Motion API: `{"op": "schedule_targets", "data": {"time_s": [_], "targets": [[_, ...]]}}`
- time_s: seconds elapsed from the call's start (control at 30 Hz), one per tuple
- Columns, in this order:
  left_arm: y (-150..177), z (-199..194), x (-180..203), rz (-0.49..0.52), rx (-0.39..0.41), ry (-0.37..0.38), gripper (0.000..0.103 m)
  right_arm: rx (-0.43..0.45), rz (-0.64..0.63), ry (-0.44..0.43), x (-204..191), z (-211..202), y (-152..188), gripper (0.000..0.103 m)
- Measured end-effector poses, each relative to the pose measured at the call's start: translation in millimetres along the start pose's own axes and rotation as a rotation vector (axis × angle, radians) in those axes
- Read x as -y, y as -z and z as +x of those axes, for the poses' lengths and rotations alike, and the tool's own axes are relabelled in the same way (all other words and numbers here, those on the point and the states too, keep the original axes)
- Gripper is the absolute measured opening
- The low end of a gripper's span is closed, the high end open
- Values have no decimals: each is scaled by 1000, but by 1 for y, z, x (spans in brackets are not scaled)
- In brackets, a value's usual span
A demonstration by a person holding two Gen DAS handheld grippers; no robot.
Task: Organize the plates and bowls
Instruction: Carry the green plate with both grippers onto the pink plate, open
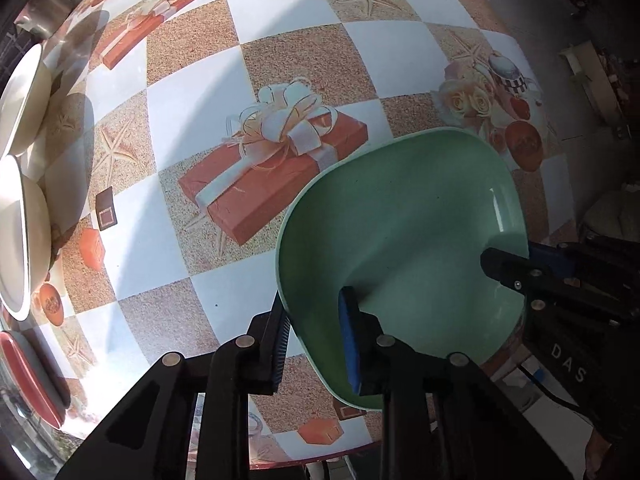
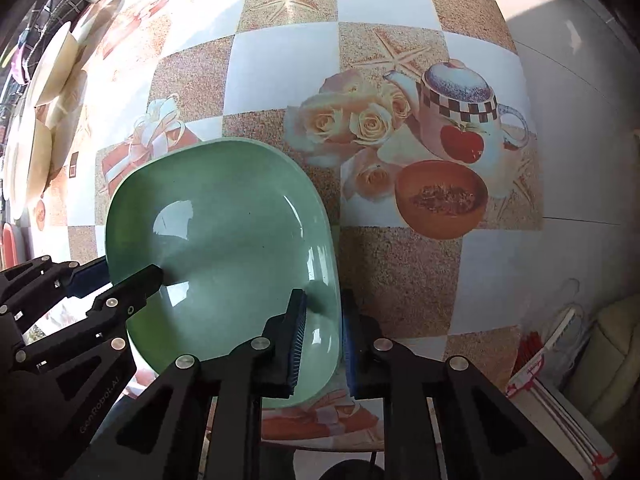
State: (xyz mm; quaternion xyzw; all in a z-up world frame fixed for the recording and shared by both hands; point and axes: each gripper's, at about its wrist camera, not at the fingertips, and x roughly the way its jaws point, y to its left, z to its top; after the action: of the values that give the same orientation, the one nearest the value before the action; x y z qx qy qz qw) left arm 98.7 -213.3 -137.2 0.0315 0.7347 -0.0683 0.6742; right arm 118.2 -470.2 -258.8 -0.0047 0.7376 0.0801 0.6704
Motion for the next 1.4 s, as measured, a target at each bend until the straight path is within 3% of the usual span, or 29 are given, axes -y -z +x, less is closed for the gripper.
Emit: {"op": "schedule_targets", "data": {"time_s": [0.07, 0.1, 0.17, 0.2, 0.63, 0.8, 1.03, 1.1, 1.2, 1.33, 1.4], "targets": [[3, 3, -3, 31, -5, -8, 26, -19, 23, -41, -15, -4, 9, 18], [3, 5, -3, 48, -9, -14, 26, -28, 28, -59, -7, 31, -22, 18], [12, 6, -10, 78, -15, -27, 26, -41, 41, -71, -35, 25, -19, 18], [16, 6, -15, 90, -17, -32, 26, -51, 47, -79, -45, 41, -32, 18], [56, 3, -120, 96, -21, -105, 26, -98, 5, -145, -292, -4, -51, 19], [62, 1, -155, 59, -16, -119, 26, -117, -64, -132, -383, -16, -59, 19], [82, -4, -153, 81, 21, -117, 26, -129, -122, -54, -482, -56, -81, 19], [102, -8, -155, 95, 31, -121, 26, -134, -92, -66, -482, -62, -91, 19], [102, -8, -144, 103, 35, -108, 26, -138, -58, -79, -486, -75, -107, 19], [122, -21, -164, 135, 22, -93, 26, -146, -29, -85, -485, -88, -122, 19], [129, -25, -162, 154, 35, -95, 26, -150, -24, -96, -478, -91, -115, 19]]}}
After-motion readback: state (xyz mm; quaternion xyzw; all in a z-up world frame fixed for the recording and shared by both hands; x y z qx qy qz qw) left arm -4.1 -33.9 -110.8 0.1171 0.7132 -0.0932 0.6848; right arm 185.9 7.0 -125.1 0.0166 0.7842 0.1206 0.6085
